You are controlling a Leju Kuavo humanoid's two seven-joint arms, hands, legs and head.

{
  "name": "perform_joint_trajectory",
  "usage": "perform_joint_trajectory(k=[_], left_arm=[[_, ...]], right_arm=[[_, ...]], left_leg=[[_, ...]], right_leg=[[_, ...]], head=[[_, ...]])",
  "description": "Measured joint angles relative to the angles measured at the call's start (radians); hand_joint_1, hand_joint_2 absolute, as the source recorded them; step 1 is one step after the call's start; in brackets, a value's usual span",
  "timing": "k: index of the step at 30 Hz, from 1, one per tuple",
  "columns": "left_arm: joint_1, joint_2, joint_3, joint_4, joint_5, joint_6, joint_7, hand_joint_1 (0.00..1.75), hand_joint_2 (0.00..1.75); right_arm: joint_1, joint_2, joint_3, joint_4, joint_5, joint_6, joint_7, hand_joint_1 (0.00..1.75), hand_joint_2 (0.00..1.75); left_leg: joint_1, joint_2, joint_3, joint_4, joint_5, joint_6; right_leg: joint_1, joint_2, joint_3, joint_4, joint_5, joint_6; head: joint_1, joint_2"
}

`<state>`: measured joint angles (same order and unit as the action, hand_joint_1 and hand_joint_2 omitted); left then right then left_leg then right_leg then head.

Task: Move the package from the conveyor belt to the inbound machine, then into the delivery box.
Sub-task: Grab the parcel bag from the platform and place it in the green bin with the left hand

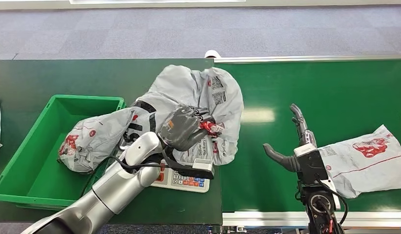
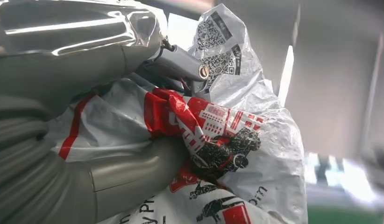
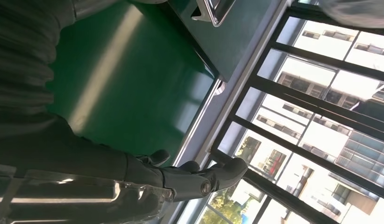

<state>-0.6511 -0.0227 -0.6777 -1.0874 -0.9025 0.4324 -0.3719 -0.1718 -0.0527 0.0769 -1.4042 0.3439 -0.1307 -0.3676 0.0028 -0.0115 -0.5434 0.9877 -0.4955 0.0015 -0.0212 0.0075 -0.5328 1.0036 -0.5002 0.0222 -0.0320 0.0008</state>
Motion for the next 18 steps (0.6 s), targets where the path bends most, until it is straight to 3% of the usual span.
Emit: perform_joint_trajectory(k=[6, 10, 18], left_arm=[[0.018, 0.012, 0.115, -0.032, -0.257, 0.238, 0.112, 1.75, 1.75], [0.048, 0.022, 0.250, -0.086, -0.401, 0.260, 0.133, 1.75, 1.75], [0.082, 0.044, 0.599, -0.244, -0.500, 0.262, 0.083, 1.75, 1.75]], right_arm=[[0.020, 0.000, 0.000, -0.003, -0.006, -0.008, -0.008, 0.00, 1.75], [0.025, -0.004, -0.001, -0.003, -0.017, -0.019, -0.008, 0.00, 1.75], [0.053, -0.013, -0.003, -0.007, -0.026, -0.036, -0.009, 0.00, 1.75]], left_leg=[[0.000, 0.000, 0.000, 0.000, 0.000, 0.000], [0.000, 0.001, 0.000, 0.000, 0.000, 0.000], [0.000, 0.001, -0.001, 0.000, 0.000, 0.000]], right_leg=[[0.000, 0.000, 0.000, 0.000, 0.000, 0.000], [0.000, 0.000, 0.000, 0.000, 0.000, 0.000], [0.001, 0.001, -0.001, 0.000, 0.000, 0.000]], head=[[0.000, 0.000], [0.000, 0.000], [0.000, 0.000]])
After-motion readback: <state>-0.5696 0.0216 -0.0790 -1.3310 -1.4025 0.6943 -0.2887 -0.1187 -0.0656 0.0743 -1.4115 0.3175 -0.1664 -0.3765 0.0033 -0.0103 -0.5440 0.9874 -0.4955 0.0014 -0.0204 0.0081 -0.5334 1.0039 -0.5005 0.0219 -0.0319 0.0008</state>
